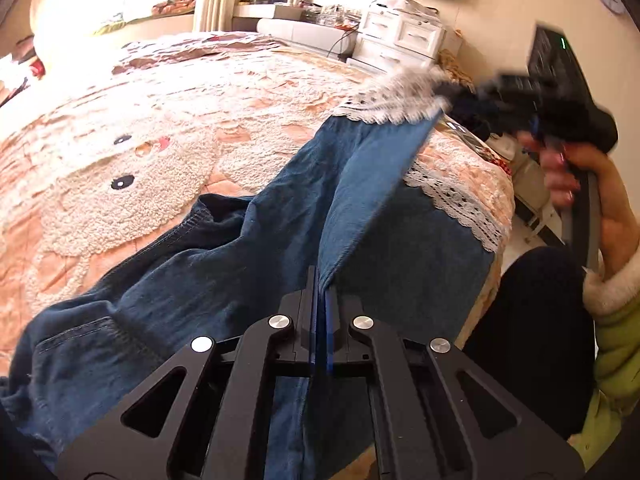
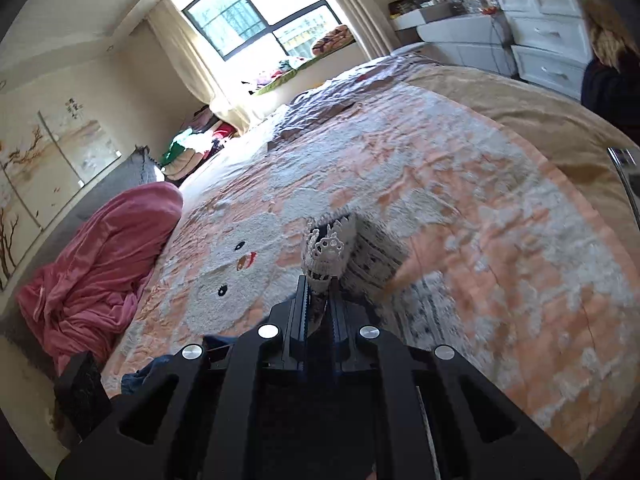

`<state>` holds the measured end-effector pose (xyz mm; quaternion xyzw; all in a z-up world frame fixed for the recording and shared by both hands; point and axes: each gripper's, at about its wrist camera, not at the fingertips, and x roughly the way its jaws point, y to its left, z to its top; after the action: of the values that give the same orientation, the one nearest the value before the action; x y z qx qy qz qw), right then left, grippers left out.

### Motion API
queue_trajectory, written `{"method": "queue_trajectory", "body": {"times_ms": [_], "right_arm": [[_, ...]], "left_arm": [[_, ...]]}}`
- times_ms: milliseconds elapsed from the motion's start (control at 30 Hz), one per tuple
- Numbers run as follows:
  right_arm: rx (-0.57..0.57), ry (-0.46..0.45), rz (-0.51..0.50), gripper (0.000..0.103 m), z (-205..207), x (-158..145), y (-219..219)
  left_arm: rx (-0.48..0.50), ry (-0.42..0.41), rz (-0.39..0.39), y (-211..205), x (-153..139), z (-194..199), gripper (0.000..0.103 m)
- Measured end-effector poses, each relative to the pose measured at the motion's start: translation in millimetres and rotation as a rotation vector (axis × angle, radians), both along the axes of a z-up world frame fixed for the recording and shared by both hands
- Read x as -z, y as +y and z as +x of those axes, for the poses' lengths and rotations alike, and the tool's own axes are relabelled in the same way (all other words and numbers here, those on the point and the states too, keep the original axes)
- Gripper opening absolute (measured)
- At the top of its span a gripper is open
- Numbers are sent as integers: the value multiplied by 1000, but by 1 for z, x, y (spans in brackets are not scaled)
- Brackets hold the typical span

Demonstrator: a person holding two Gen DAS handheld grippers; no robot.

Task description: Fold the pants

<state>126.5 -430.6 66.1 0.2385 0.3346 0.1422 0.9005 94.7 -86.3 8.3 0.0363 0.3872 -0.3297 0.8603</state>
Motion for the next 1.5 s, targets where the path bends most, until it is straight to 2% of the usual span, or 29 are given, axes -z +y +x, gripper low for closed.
{"method": "queue_trajectory", "body": {"times_ms": [167, 333, 433, 567, 733, 1000, 1067, 1100, 1233, 1333, 1433, 1500], "right_arm": [[52, 58, 25, 8, -48, 26, -19], [67, 84, 14, 8, -79, 33, -24], [73, 130, -37, 8, -83, 41, -23], [99, 188, -27, 8, -91, 59, -31], [120, 245, -14, 8, -94, 73, -37], [128, 282, -16, 9, -96, 80, -41], [126, 287, -28, 14, -97, 77, -42], [138, 282, -40, 19, -99, 73, -44], [194, 176, -125, 22, -113, 47, -49], [111, 120, -149, 30, -107, 35, -30], [-29, 102, -173, 34, -91, 35, 5], [-83, 123, -188, 38, -79, 42, 21]], "left_arm": [[44, -4, 20, -4, 1, -9, 0], [115, -41, 33, -6, -3, -27, 0], [165, -49, 55, -10, -1, -38, 0], [210, -64, 94, -19, 5, -51, 0], [220, -19, 130, -26, 16, -50, 1], [276, 5, 184, -31, 26, -50, 1], [286, -2, 188, -31, 26, -51, 1], [286, 0, 184, -29, 27, -51, 1], [302, 8, 200, -32, 30, -54, 2], [317, 2, 206, -35, 31, -58, 4], [335, 7, 190, -37, 29, -60, 13], [356, 9, 186, -39, 30, -63, 26]]}}
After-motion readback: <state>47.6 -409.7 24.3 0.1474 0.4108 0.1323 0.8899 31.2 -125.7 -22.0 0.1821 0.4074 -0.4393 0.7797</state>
